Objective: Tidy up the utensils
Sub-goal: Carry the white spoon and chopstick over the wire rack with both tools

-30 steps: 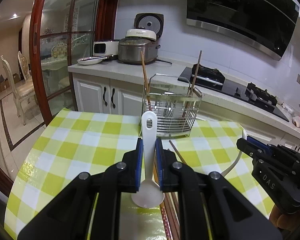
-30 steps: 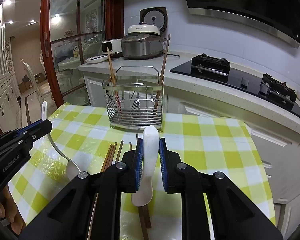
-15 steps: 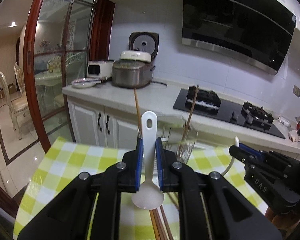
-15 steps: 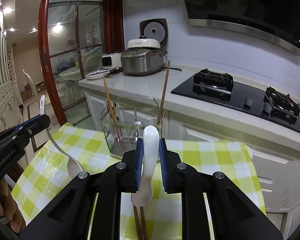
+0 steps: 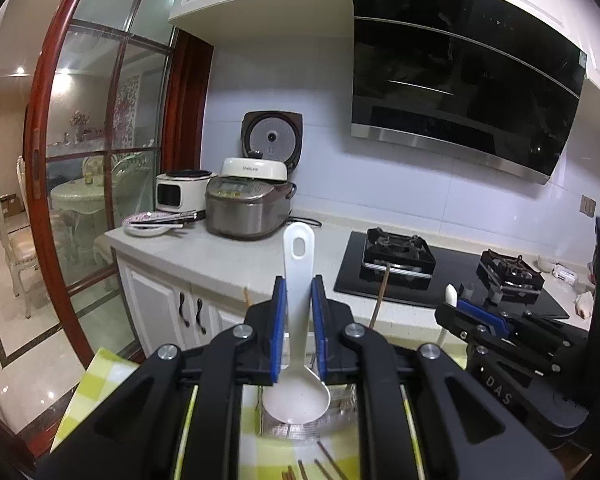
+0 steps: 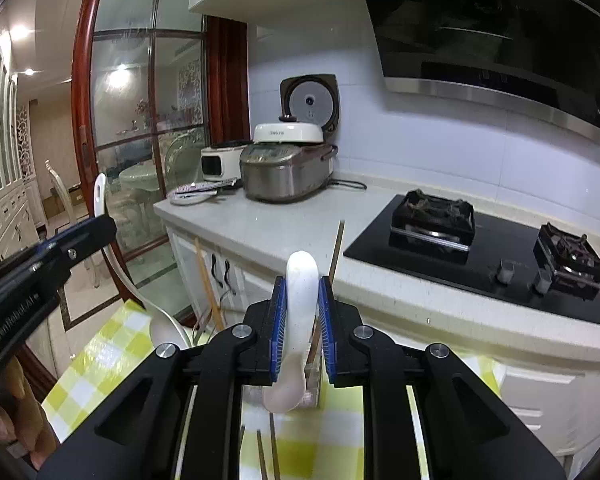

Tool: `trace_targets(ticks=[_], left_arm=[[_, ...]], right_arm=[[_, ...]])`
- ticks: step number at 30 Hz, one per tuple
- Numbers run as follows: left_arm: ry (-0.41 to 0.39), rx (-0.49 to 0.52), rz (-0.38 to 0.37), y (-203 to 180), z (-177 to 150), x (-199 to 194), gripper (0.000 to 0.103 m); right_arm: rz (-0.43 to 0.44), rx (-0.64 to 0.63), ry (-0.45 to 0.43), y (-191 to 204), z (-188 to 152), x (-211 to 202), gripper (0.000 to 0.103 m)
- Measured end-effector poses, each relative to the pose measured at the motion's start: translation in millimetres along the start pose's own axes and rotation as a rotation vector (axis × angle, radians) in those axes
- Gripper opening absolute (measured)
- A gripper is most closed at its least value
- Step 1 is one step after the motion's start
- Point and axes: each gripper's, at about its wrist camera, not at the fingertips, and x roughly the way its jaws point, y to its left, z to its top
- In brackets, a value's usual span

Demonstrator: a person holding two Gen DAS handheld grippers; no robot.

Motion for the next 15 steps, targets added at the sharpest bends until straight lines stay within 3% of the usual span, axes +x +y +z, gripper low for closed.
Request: trace_targets(ticks=[9,15], left_arm=[[-0.005,-0.014,-0.011,2,3,45,0.012],[-0.005,-0.044,-0.018,9,-7,67,0.012]], right_arm=[[0.009,0.008,-0.035,-2,28,33,0.016],[0.014,0.005,-0.022,3,23,61,0.016]])
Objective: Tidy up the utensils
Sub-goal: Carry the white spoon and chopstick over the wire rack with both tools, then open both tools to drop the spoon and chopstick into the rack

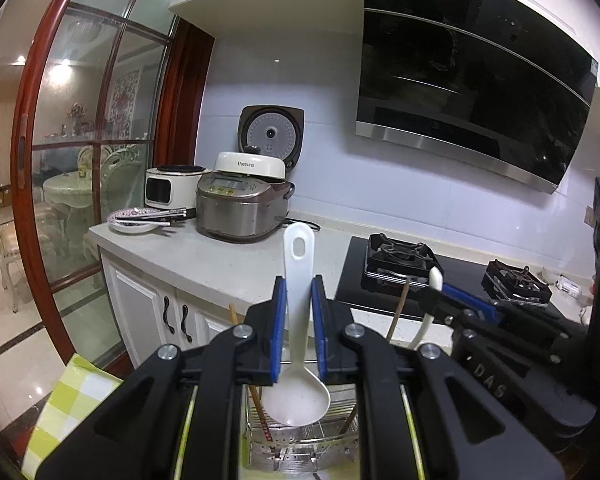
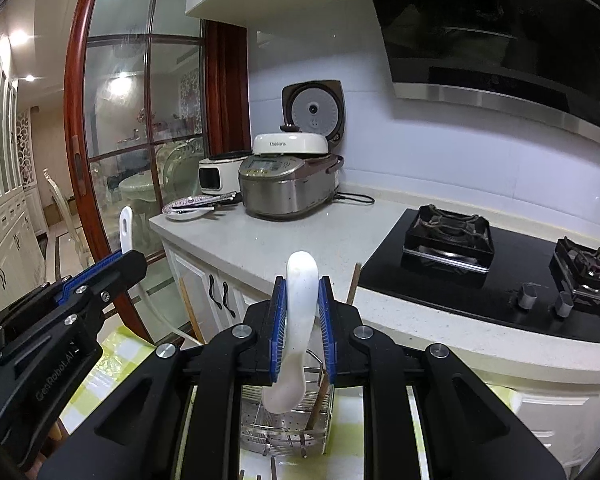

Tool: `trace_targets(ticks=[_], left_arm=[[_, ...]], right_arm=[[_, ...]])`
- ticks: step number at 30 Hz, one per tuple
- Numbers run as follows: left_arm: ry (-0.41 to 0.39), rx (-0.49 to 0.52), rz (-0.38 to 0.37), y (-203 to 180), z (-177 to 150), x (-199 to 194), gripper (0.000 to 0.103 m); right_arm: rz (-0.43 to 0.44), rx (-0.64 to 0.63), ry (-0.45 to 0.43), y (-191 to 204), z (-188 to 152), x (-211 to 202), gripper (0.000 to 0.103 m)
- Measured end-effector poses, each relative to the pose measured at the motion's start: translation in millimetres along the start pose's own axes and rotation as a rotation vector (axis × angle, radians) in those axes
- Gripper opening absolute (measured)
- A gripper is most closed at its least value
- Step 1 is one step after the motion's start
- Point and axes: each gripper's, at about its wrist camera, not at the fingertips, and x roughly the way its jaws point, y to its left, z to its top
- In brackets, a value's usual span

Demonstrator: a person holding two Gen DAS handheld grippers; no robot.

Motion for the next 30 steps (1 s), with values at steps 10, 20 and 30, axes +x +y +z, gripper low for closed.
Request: trace_targets(ticks=[10,20,30], left_arm=[[0.063,-0.047,0.002,16,-39,33,0.012],[0.117,-0.072,0.021,26,-77,48,0.013],[0.151,-0.073,0.032,29,-94,48,0.014]], right_arm=[[0.011,0.005,0.049,3,-37,41,0.016],[0.017,0.006,0.091,2,-76,66,0.016],[-0.010,0.022,0.118,-4,-98,72,0.018]])
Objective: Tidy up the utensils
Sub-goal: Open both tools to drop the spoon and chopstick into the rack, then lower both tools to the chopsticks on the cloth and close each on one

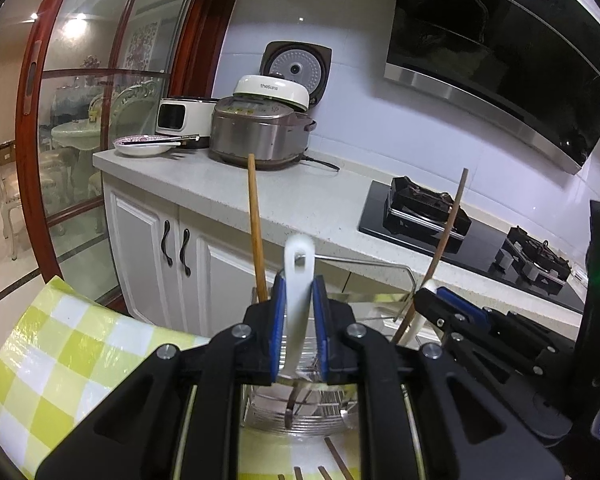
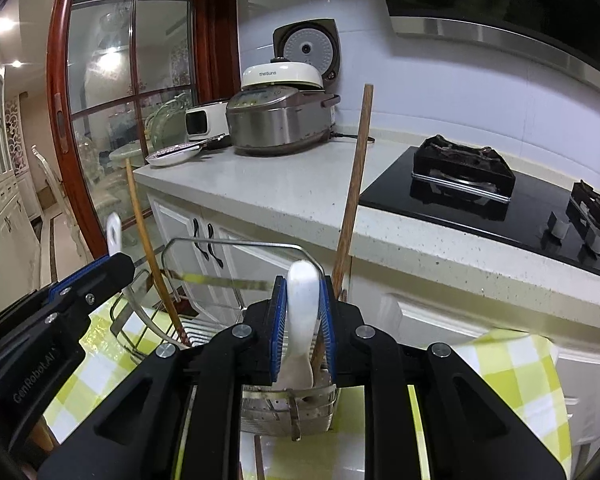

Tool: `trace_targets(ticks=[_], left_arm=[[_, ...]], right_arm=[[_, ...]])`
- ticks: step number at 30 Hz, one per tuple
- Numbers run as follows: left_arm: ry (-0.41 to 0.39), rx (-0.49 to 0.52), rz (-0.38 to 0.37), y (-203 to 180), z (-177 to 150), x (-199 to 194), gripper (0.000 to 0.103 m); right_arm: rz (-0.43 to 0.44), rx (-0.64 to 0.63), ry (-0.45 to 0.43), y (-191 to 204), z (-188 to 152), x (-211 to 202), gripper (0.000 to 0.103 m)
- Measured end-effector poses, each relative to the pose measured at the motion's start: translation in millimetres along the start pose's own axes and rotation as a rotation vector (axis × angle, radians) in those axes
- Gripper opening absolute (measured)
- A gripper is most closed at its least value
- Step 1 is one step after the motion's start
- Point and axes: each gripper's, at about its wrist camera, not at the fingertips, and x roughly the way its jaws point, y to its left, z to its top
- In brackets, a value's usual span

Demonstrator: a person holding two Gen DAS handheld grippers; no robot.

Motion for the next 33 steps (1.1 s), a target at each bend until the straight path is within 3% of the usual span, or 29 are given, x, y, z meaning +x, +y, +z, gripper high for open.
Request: trace_targets(ticks=[3,4,6,11,18,21,23,33], left_arm=[[0.002,0.004,0.001,-2,-1,-5,0.038],[-0.006,0.003,0.004,-2,-1,-8,0.044],[-0.018,0.003,0.009,-2,-2,-17,0.046],[-0.049,0.002,0.023,-4,-10,-51,0.065],[-0.008,0.059,0.115,-10,-51,-98,0.081],[-0.027,0.086,0.182,-7,-72,-121,0.097],[-0.033,0.112,0.203,-5,-84,-131,0.099],[0.136,0.126,0.187,7,-137,-145,0.097]], right_arm=[[0.006,0.006,-0.001,-2,-1,-5,0.041],[0.007,0.006,-0.005,-3,-1,-8,0.055],[-0.003,0.006,-0.029,-6,-3,-19,0.060],[-0.012,0.034,-0.044,-19,-15,-50,0.075],[-0.048,0.051,-0.008,-29,-63,-89,0.083],[-0.068,0.059,0.025,-34,-87,-103,0.084],[-0.076,0.062,0.048,-36,-101,-109,0.084],[-0.074,0.020,0.145,-44,-154,-125,0.084]])
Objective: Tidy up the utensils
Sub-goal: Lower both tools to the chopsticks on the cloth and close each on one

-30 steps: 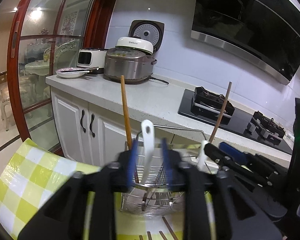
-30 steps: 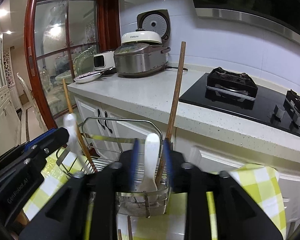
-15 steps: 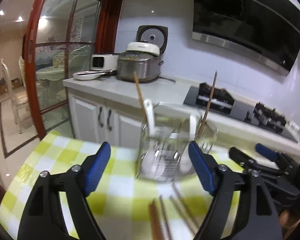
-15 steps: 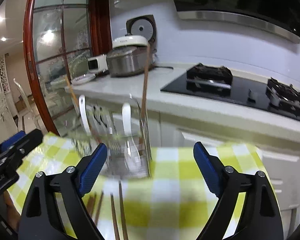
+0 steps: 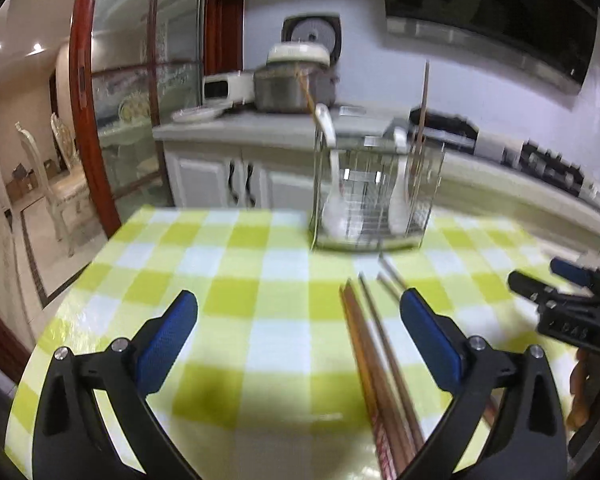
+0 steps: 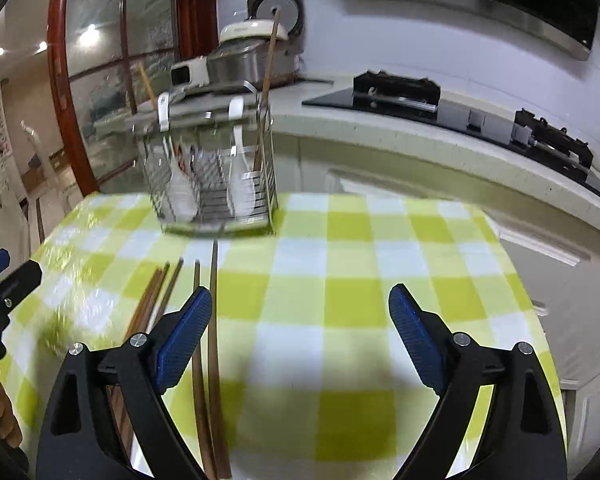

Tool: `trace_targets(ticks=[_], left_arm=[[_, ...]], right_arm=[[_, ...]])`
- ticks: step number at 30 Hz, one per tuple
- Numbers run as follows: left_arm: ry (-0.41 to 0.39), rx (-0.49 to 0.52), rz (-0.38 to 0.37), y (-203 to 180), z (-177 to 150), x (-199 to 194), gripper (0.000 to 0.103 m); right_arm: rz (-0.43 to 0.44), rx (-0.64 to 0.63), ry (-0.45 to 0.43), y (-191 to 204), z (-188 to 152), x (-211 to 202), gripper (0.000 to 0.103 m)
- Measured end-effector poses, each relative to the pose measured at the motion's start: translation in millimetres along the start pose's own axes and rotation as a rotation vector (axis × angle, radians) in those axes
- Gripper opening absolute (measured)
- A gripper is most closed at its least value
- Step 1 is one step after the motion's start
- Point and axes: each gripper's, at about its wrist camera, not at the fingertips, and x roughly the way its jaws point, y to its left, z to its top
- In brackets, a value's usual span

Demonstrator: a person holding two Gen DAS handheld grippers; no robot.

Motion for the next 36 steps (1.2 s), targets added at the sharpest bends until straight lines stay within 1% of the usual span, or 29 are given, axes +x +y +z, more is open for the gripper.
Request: trace_targets(ticks=[2,4,5,7,8,9,11,12,13,16,18,22,24,28,30,32,36], left_arm=[[0.051,0.006,-0.028,-3,-6,7,0.083],[0.098,0.003,-0.055,-5,-11,17,0.075],[0.128,-0.002,-0.078,-6,-13,23,0.072],[0.159,-0.020,-0.100,-6,-14,33,0.066],[0.172,-0.023,-0.107,-7,-15,37,0.058],[0.190,-0.016,-0.113,-9,-15,45,0.053],[0.216,-0.004,-0.103,-13,-15,55,0.035],[0.229,-0.006,-0.104,-14,-14,63,0.032],[0.238,-0.010,-0.107,-15,-13,68,0.030],[0.261,-0.020,-0.129,-18,-11,84,0.030],[0.274,-0.023,-0.139,-20,-11,93,0.028],[0.306,-0.011,-0.139,-25,-10,106,0.023],[0.322,-0.006,-0.139,-27,-12,112,0.023],[0.326,-0.001,-0.136,-29,-11,114,0.022],[0.342,0.011,-0.110,-30,-12,116,0.021],[0.352,-0.002,-0.120,-28,-13,114,0.021],[0.362,0.027,-0.116,-34,-17,107,0.021]], right_arm=[[0.013,-0.008,0.023,1,-3,3,0.084],[0.027,-0.021,0.049,3,-6,7,0.084],[0.042,-0.029,0.065,4,-8,11,0.084],[0.085,-0.034,0.085,8,-10,16,0.084],[0.094,-0.037,0.098,10,-13,20,0.084],[0.095,-0.042,0.106,11,-14,22,0.084],[0.101,-0.054,0.125,15,-16,29,0.084],[0.105,-0.060,0.133,17,-17,34,0.084],[0.107,-0.064,0.140,19,-16,37,0.084],[0.107,-0.077,0.156,22,-13,46,0.084],[0.104,-0.082,0.160,23,-10,51,0.084],[0.108,-0.085,0.173,24,-7,60,0.084],[0.111,-0.087,0.181,24,-7,64,0.084],[0.107,-0.084,0.189,23,-8,69,0.084],[0.107,-0.083,0.196,23,-8,71,0.084],[0.108,-0.086,0.197,23,-8,71,0.084],[0.111,-0.090,0.195,24,-6,73,0.084]])
